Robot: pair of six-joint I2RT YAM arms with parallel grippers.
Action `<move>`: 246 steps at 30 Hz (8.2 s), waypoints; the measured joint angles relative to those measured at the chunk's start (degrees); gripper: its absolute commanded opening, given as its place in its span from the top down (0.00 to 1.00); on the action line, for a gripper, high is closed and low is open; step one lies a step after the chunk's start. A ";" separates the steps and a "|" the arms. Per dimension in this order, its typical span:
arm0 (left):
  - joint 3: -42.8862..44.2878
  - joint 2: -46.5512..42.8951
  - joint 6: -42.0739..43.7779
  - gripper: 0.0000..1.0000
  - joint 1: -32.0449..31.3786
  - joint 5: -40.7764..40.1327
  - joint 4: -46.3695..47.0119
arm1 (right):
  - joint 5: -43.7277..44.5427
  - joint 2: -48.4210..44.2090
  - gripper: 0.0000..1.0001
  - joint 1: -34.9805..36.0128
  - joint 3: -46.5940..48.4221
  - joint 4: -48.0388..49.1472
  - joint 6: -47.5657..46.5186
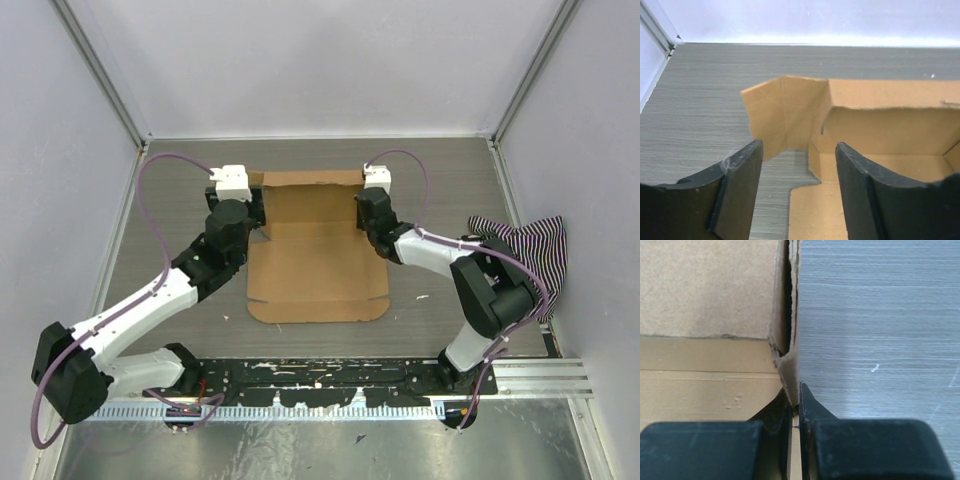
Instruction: Fold the paper box
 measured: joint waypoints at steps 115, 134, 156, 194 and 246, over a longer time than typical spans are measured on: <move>-16.26 39.41 -36.70 0.50 34.62 48.96 57.64 | -18.97 -8.61 0.99 -7.54 -0.13 -16.87 -1.05; -26.77 30.93 -43.28 0.51 29.42 60.67 72.22 | -18.93 -7.63 0.99 -7.54 1.07 -17.68 -1.29; -28.35 17.49 -33.51 0.49 21.86 58.23 56.76 | -19.28 -7.63 0.99 -7.54 1.07 -17.66 -1.46; -14.62 18.86 -11.63 0.47 2.73 10.05 27.15 | -17.49 -7.63 0.99 -3.10 1.07 -17.70 1.38; 9.53 -4.74 -23.19 0.44 -5.22 -9.68 -40.37 | -23.54 -8.17 0.18 -3.41 12.13 -41.66 18.88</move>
